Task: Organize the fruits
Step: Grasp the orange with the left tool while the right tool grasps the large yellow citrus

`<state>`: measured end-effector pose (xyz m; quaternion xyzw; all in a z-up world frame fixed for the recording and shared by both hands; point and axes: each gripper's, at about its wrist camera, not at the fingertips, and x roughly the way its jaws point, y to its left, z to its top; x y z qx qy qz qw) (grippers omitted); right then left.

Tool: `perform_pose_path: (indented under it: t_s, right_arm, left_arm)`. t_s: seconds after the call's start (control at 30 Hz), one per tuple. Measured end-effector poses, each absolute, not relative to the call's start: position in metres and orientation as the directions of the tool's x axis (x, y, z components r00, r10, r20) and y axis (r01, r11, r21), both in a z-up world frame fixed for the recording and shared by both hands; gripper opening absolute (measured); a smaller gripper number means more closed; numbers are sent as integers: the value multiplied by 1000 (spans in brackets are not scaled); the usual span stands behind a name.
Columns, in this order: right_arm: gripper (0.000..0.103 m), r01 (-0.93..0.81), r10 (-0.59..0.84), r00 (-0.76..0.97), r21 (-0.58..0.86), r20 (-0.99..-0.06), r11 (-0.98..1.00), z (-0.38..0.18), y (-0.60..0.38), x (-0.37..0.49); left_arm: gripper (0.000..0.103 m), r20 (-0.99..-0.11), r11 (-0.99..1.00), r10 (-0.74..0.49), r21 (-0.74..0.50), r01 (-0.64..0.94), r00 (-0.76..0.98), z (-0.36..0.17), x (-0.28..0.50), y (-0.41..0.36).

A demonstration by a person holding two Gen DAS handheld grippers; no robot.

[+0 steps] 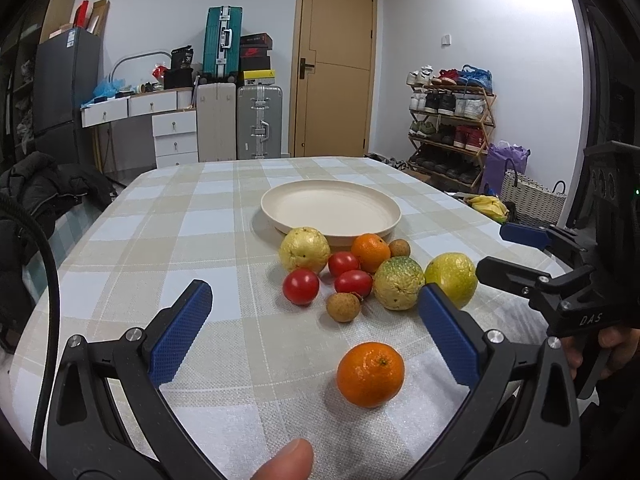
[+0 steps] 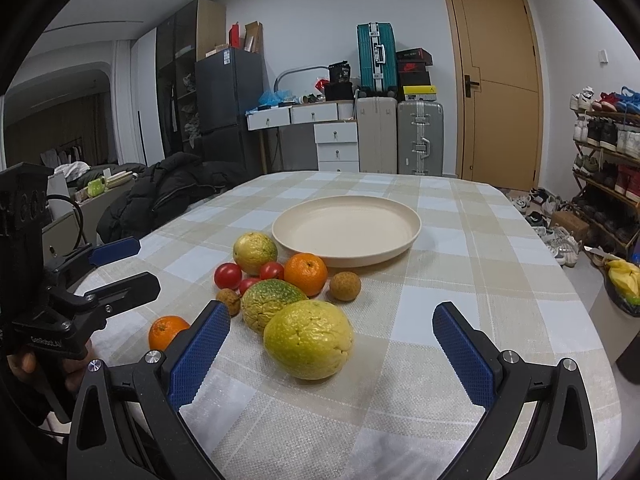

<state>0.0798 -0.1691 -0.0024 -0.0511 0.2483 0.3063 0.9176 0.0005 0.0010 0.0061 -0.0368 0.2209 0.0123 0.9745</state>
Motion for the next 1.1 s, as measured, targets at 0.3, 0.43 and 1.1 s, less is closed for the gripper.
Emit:
perform_pose_path:
  t_s: [0.3,0.43,1.1]
  right_arm:
    - [103,-584,551,608,147,-572,798,-17,-169,97]
    - [97,-578,553,588,171,-591,798,-20,-168,103]
    - [67,-625,602,480,232,-638,745,-32,-156,109]
  left_arm:
    - [103,-465,999,-21,-38,4,885,-2,5,-13]
    - [103,-491,998,-52,-57,28,870,-6,9,-13]
    - [78,-610,991,-128,-45,127,782,-33,26,-29]
